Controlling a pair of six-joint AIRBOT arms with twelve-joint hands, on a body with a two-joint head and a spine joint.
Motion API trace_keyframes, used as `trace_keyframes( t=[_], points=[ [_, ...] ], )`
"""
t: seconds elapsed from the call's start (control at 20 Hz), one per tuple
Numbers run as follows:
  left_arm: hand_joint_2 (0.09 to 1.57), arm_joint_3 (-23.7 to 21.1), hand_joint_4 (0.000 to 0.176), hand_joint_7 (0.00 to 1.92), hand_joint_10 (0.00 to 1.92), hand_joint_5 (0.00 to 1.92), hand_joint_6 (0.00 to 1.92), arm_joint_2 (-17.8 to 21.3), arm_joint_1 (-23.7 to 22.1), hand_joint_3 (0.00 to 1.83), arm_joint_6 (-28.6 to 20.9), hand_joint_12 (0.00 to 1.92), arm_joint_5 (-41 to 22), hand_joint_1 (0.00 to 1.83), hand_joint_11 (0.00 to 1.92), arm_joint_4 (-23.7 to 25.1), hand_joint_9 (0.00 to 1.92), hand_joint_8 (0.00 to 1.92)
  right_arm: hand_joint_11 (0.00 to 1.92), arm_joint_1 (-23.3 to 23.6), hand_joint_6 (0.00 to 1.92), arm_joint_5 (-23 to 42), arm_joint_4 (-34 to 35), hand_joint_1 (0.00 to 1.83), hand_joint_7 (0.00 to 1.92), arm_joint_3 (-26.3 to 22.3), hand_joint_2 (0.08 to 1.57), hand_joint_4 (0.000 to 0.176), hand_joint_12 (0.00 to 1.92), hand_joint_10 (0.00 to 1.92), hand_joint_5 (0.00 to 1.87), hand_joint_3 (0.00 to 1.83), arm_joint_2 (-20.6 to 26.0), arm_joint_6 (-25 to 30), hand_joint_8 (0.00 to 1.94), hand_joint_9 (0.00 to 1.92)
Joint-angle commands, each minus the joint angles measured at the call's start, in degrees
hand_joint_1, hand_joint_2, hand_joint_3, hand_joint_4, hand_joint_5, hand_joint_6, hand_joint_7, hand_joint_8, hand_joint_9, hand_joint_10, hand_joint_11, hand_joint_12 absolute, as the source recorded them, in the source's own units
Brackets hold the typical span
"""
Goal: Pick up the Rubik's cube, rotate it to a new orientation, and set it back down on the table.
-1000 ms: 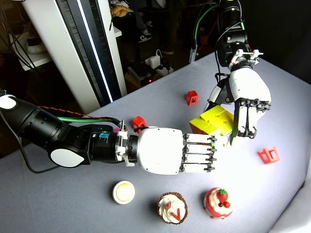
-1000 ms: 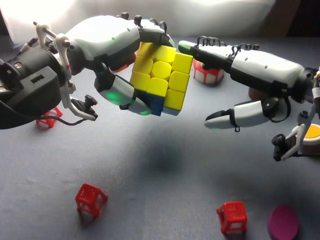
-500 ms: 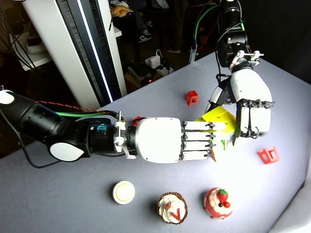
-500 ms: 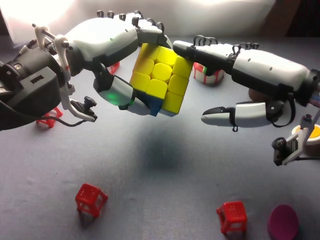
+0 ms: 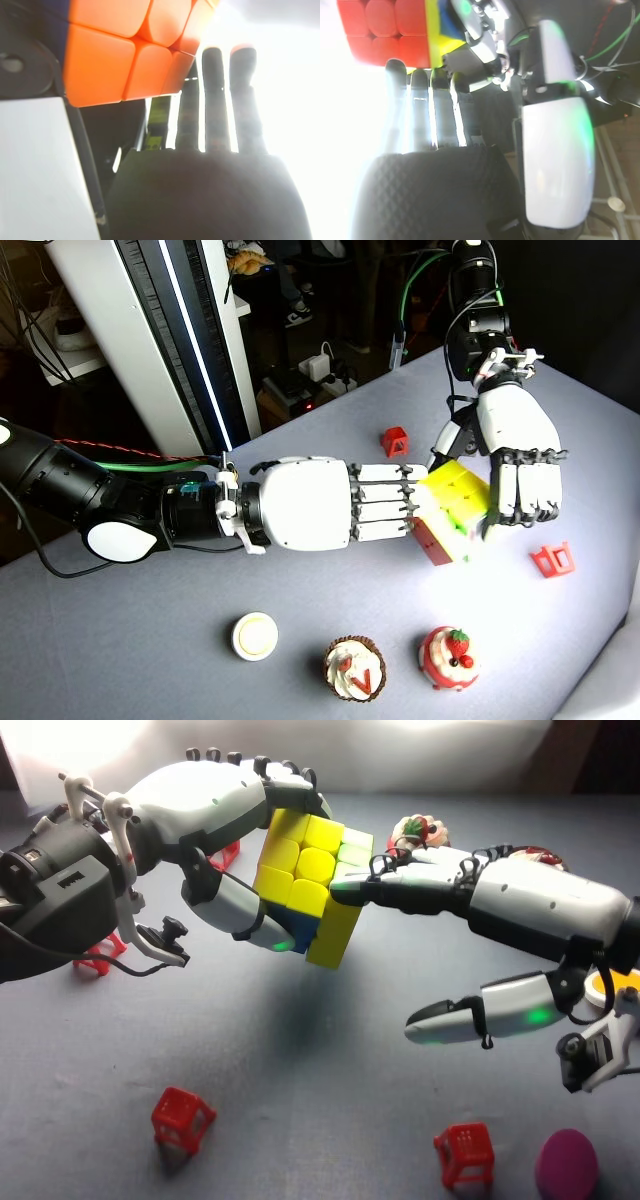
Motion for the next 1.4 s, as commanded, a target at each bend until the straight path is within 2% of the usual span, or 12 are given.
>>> trace_keyframes(
  t=[0.0, 0.05, 0.15, 0.3, 0.35, 0.4, 0.45, 0.55, 0.6, 0.65, 1.1, 1.35],
  points=[
    [1.28, 0.17, 0.0, 0.37, 1.74, 0.67, 1.45, 0.34, -0.55, 0.0, -0.75, 1.92, -9.01, 0.96, 0.34, -1.36, 0.2, 1.34, 0.0, 0.09, 0.05, 7.26, 0.64, 1.04, 0.14, -0.41, 1.02, 0.006, 1.3, 0.45, 0.19, 0.01, 0.08, 1.12, 0.0, 0.0],
    [1.28, 0.17, 0.0, 0.37, 1.74, 0.67, 1.45, 0.34, -0.54, 0.0, -0.75, 1.92, -9.01, 0.96, 0.34, -1.36, 0.2, 1.34, 0.0, -0.03, 0.05, 7.39, 0.42, 1.1, 0.15, -0.56, 1.04, 0.0, 1.08, 0.44, 0.24, 0.01, 0.1, 1.29, 0.0, 0.0],
    [1.28, 0.15, 0.0, 0.37, 1.74, 0.67, 1.45, 0.28, -0.51, 0.0, -0.76, 1.92, -9.01, 0.96, 0.34, -1.36, 0.2, 1.34, 0.0, -0.22, 0.02, 7.41, 0.09, 1.05, 0.07, -0.68, 1.05, 0.0, 0.84, 0.23, 0.22, 0.0, 0.13, 1.39, 0.0, 0.0],
    [1.28, 0.14, 0.0, 0.37, 1.74, 0.67, 1.45, 0.25, -0.05, 0.0, -1.18, 1.92, -9.4, 0.96, 0.34, -1.38, 0.2, 1.34, 0.0, -0.24, 0.01, 8.29, 0.38, 0.98, 0.09, -0.89, 1.03, 0.005, 0.92, 0.2, 0.2, 0.0, 1.06, 1.45, 0.01, 0.04],
    [1.28, 0.13, 0.0, 0.37, 1.74, 0.67, 1.45, 0.25, 0.2, 0.0, -1.43, 1.92, -9.7, 0.96, 0.34, -1.4, 0.2, 1.34, 0.0, -0.24, 0.0, 9.02, 0.83, 0.95, 0.1, -1.27, 1.04, 0.004, 0.81, 0.2, 0.13, 0.0, 2.05, 1.2, 0.01, 0.05],
    [1.28, 0.04, 0.0, 0.37, 1.74, 0.67, 1.45, 0.28, 0.41, 0.0, -1.74, 1.92, -10.07, 0.96, 0.34, -1.4, 0.2, 1.34, 0.0, -0.25, 0.0, 9.75, 2.0, 0.9, 0.06, -1.94, 1.01, 0.019, 0.76, 0.19, 0.12, 0.0, 3.2, -0.14, 0.0, 0.03],
    [1.28, -0.08, 0.0, 0.37, 1.74, 0.67, 1.45, 0.32, 0.64, 0.0, -1.96, 1.92, -10.4, 0.96, 0.34, -1.41, 0.2, 1.34, 0.0, -0.31, 0.0, 10.37, 2.86, 0.9, 0.01, -2.61, 1.02, 0.013, 0.75, 0.19, 0.09, 0.0, 4.19, -1.32, 0.0, 0.01],
    [1.28, -0.51, 0.0, 0.37, 1.74, 0.67, 1.45, 0.47, 1.56, 0.0, -2.41, 1.92, -11.42, 0.96, 0.34, -1.99, 0.2, 1.34, 0.0, -0.89, 0.0, 12.68, 5.79, 0.81, 0.0, -4.89, 1.13, 0.0, 1.01, 0.18, 0.0, 0.01, 7.38, -5.42, 0.0, 0.02],
    [1.28, -0.62, 0.0, 0.37, 1.74, 0.67, 1.45, 0.49, 2.04, 0.0, -2.41, 1.92, -11.75, 0.96, 0.34, -2.58, 0.2, 1.34, 0.0, -1.18, 0.0, 13.5, 7.12, 0.81, 0.0, -5.89, 1.23, 0.0, 0.78, 0.15, 0.0, 0.02, 8.81, -7.08, 0.0, 0.02],
    [1.28, -0.75, 0.0, 0.37, 1.74, 0.67, 1.45, 0.52, 2.73, 0.0, -2.42, 1.92, -12.34, 0.96, 0.34, -3.61, 0.2, 1.34, 0.0, -1.54, 0.0, 14.17, 8.1, 0.71, 0.0, -6.5, 1.17, 0.0, 0.8, 0.14, 0.0, 0.0, 9.74, -8.35, 0.0, 0.05],
    [1.28, 0.35, 0.0, 0.38, 1.74, 0.67, 1.45, -1.19, 6.89, 0.0, -3.71, 1.92, -11.01, 0.96, 0.34, -6.69, 0.2, 1.33, 0.0, -2.61, 0.0, 15.87, 10.91, 0.82, 0.01, -7.5, 1.19, 0.0, 0.36, 0.03, 0.0, 0.0, 11.96, -10.37, 0.0, 0.07],
    [1.28, 0.58, 0.0, 0.38, 1.74, 0.67, 1.45, -1.73, 8.13, 0.0, -4.55, 1.92, -10.59, 0.96, 0.34, -6.68, 0.2, 1.33, 0.0, -2.75, 0.0, 15.84, 11.17, 0.8, 0.01, -7.5, 1.2, 0.0, 0.36, 0.03, 0.0, 0.0, 12.27, -10.37, 0.0, 0.07]
  ],
)
